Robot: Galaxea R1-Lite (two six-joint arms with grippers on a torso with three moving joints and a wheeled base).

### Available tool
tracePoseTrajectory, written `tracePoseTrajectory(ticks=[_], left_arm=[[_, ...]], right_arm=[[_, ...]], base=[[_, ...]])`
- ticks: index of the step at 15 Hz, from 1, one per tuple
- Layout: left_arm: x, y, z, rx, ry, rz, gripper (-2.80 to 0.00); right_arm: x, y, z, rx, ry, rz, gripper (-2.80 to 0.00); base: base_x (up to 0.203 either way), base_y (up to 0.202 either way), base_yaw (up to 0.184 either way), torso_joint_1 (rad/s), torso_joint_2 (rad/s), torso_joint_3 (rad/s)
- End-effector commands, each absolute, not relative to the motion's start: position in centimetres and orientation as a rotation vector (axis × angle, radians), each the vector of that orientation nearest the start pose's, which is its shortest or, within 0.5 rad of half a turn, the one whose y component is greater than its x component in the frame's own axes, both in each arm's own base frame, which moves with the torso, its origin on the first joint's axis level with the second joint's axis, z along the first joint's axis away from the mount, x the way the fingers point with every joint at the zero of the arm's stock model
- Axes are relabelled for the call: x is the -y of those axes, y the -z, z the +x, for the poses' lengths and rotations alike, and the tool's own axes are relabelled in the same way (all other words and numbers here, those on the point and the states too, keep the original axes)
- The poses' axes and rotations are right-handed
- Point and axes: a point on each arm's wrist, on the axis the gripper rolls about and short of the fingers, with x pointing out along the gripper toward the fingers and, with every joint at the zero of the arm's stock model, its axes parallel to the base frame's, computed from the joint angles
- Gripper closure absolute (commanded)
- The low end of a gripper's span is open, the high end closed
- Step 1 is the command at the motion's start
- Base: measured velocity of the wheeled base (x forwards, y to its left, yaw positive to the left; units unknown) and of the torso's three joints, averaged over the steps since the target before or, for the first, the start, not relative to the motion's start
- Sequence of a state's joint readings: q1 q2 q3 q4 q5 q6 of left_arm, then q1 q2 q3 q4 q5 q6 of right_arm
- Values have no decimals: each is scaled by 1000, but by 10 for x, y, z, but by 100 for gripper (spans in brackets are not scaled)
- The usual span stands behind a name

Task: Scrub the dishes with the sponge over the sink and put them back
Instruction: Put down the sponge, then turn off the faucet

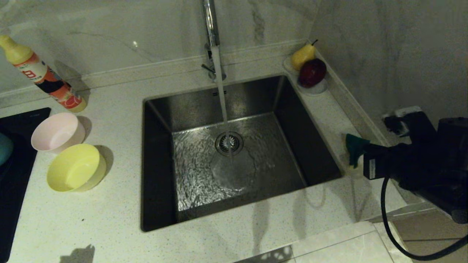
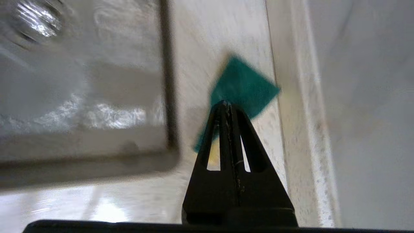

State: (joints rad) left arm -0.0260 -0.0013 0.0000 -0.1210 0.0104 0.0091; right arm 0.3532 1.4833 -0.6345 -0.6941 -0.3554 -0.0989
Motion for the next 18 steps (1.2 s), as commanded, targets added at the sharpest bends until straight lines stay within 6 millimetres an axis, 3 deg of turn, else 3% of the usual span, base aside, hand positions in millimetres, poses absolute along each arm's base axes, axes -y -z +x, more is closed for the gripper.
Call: tracePoseTrajectory(ticks=[1,4,6,10,18], left_arm=[[-1,-77,-20,86,15,8,0],[-1,-77,-20,84,15,8,0],[-1,-77,-20,86,15,8,0],[-1,-77,-20,86,15,8,0],[-1,-77,-20,86,15,8,0]], right_arm=[[-78,-228,207,-35,-60,-115,0],[-74,-242,169,57,-177,-88,0],[-63,-241,135,112,-251,-105,0],[-36,-207,79,166,-322,-214,0],[-3,-143,8,152,-238,-218,0]], base=[[0,0,0,0,0,0],[0,0,0,0,0,0],[0,0,0,0,0,0],[0,0,0,0,0,0],[0,0,0,0,0,0]])
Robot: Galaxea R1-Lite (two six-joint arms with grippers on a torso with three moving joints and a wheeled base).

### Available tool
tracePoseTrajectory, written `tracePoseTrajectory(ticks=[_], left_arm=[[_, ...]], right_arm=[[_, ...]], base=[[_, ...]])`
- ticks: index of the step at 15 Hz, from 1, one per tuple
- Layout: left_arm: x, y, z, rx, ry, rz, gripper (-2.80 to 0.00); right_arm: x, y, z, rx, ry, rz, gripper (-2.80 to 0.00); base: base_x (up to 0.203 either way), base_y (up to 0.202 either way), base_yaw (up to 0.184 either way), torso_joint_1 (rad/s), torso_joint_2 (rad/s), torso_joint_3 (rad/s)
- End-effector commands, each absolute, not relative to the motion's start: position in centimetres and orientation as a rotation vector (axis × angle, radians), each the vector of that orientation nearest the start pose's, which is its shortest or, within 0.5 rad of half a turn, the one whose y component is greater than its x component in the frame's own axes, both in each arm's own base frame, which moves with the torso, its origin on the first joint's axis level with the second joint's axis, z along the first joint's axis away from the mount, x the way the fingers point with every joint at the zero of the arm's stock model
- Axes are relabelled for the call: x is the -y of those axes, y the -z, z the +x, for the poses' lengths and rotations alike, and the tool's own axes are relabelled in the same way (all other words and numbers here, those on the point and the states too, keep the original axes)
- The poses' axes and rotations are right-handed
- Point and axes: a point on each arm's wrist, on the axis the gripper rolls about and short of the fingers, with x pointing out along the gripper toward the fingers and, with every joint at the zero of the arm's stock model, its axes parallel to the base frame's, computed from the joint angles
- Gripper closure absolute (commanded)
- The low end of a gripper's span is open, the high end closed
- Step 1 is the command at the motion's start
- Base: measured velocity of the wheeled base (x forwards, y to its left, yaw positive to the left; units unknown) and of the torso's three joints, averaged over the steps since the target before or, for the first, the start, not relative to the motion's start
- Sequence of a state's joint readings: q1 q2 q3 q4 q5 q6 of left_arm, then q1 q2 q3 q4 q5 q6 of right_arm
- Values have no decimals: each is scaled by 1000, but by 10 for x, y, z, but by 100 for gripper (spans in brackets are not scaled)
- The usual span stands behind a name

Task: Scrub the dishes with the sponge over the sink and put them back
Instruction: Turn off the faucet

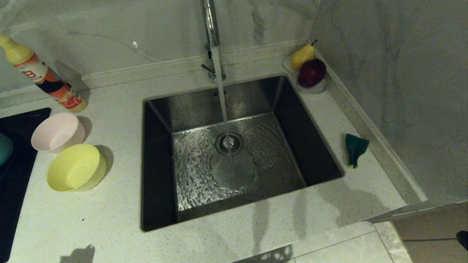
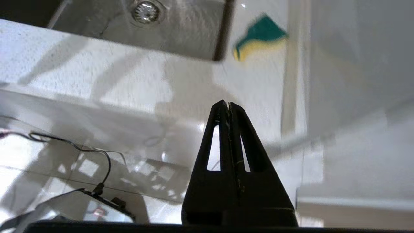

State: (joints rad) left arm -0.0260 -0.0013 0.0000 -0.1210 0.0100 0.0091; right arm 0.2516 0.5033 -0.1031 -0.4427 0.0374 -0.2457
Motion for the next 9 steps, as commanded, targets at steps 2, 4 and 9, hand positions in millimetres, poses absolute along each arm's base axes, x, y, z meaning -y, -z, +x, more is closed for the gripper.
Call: tracePoseTrajectory(ticks=[2,4,9], left_arm=[[-1,-77,-20,86,15,8,0],[-1,-77,-20,86,15,8,0],[-1,-77,-20,86,15,8,0]], right_arm=[[-1,-125,0,99,-206,-147,0],[-1,-112,2,52,-180,-102,0],[-1,-90,-9,-45,-87,-111,0]], base=[[0,0,0,0,0,0],[0,0,0,0,0,0],[0,0,0,0,0,0]])
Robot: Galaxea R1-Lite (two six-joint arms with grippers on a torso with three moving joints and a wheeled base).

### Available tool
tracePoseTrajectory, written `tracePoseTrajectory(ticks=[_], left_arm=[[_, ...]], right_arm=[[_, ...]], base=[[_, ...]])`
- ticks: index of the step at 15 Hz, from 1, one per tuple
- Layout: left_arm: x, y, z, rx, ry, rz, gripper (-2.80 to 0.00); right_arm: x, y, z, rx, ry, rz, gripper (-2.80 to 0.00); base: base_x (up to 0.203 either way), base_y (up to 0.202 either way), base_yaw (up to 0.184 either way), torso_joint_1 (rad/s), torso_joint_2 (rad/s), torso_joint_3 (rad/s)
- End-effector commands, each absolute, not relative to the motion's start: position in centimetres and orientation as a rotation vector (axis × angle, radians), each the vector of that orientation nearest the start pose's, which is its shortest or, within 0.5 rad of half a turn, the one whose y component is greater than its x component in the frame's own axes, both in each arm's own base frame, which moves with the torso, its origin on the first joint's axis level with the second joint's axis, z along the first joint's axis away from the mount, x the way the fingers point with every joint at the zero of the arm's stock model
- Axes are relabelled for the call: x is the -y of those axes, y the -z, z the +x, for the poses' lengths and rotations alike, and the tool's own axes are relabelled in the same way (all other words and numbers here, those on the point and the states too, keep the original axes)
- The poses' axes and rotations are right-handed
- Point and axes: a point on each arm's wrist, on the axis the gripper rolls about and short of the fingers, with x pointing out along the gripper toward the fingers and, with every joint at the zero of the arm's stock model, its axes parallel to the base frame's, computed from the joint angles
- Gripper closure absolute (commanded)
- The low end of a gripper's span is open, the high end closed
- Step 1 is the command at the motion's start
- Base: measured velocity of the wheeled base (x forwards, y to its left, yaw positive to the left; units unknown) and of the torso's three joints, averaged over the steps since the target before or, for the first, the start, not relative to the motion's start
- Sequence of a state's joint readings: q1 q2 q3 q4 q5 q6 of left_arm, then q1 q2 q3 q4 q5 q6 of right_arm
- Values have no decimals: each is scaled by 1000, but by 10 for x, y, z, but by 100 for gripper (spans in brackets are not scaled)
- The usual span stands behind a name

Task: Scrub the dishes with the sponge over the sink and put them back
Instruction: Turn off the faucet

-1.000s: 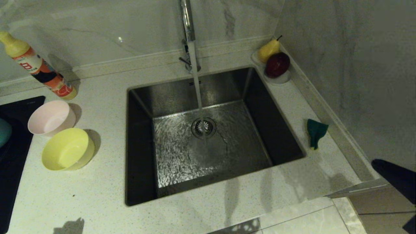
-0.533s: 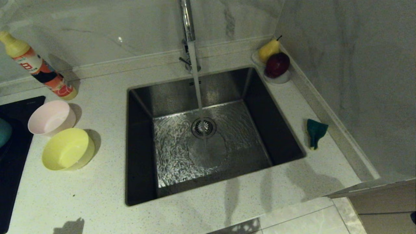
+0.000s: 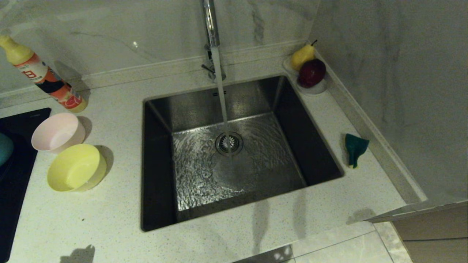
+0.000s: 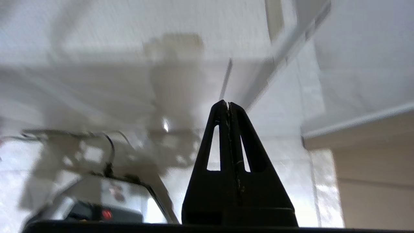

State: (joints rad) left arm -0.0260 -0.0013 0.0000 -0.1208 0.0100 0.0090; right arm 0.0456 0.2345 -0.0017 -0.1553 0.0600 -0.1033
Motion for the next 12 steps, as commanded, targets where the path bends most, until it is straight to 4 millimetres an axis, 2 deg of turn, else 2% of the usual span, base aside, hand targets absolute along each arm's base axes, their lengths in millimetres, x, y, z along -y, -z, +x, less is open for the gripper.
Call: tracePoseTrajectory(ticks=[1,5,12], left_arm=[[-1,-77,-20,86,15,8,0],[-1,-77,-20,86,15,8,0],[-1,-77,-20,86,15,8,0]], right_arm=[[-1,-86,-11,-62,-70,-121,0],[-1,-76,-24,-11,-57,-131,0],[-1,-76,-23,9,-56,-111,0]], base=[[0,0,0,0,0,0],[0,0,0,0,0,0],[0,0,0,0,0,0]])
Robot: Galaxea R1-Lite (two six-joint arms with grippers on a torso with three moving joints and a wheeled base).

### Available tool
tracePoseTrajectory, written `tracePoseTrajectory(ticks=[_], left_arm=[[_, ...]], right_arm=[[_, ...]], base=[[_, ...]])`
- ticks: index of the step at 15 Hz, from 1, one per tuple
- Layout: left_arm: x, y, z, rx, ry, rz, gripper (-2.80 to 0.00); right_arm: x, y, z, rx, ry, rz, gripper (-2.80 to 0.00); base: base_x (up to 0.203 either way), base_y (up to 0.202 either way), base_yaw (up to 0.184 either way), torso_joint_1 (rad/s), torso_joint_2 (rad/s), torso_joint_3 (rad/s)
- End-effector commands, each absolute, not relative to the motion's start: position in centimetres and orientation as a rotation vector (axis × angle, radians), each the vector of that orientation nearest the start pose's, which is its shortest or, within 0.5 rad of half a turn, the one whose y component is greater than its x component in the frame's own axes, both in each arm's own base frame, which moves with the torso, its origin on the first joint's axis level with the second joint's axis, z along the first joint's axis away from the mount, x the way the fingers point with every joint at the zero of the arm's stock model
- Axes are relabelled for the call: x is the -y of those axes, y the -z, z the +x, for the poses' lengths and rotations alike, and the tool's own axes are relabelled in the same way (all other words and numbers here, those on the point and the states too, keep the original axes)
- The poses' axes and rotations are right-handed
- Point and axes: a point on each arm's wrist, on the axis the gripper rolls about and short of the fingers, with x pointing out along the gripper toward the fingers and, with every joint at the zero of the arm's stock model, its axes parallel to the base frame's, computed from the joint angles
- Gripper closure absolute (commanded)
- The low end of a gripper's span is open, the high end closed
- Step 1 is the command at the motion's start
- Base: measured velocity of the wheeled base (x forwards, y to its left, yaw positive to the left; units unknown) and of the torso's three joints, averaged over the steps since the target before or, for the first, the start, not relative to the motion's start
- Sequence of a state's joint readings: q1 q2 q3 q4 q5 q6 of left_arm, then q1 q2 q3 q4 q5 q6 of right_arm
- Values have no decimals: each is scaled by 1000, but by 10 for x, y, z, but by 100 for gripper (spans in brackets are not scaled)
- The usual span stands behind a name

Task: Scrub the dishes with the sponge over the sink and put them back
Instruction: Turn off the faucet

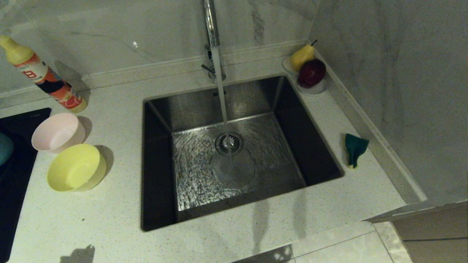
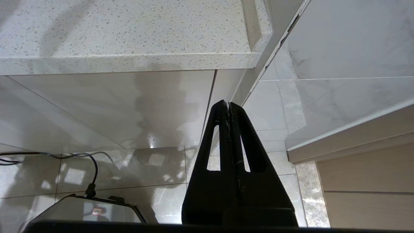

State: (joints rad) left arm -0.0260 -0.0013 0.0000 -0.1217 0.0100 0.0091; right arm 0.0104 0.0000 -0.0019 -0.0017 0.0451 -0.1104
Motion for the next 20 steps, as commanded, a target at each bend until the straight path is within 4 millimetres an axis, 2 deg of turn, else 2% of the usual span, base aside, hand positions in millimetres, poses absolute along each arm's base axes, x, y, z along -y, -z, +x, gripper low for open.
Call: tracePoseTrajectory(ticks=[1,20], left_arm=[[-1,-77,-20,86,15,8,0],[-1,-77,-20,86,15,15,0]], right_arm=[[-1,-76,-23,9,-56,-111,0],[-1,-76,-23,9,-56,-111,0]], base=[[0,0,0,0,0,0],[0,0,0,0,0,0]])
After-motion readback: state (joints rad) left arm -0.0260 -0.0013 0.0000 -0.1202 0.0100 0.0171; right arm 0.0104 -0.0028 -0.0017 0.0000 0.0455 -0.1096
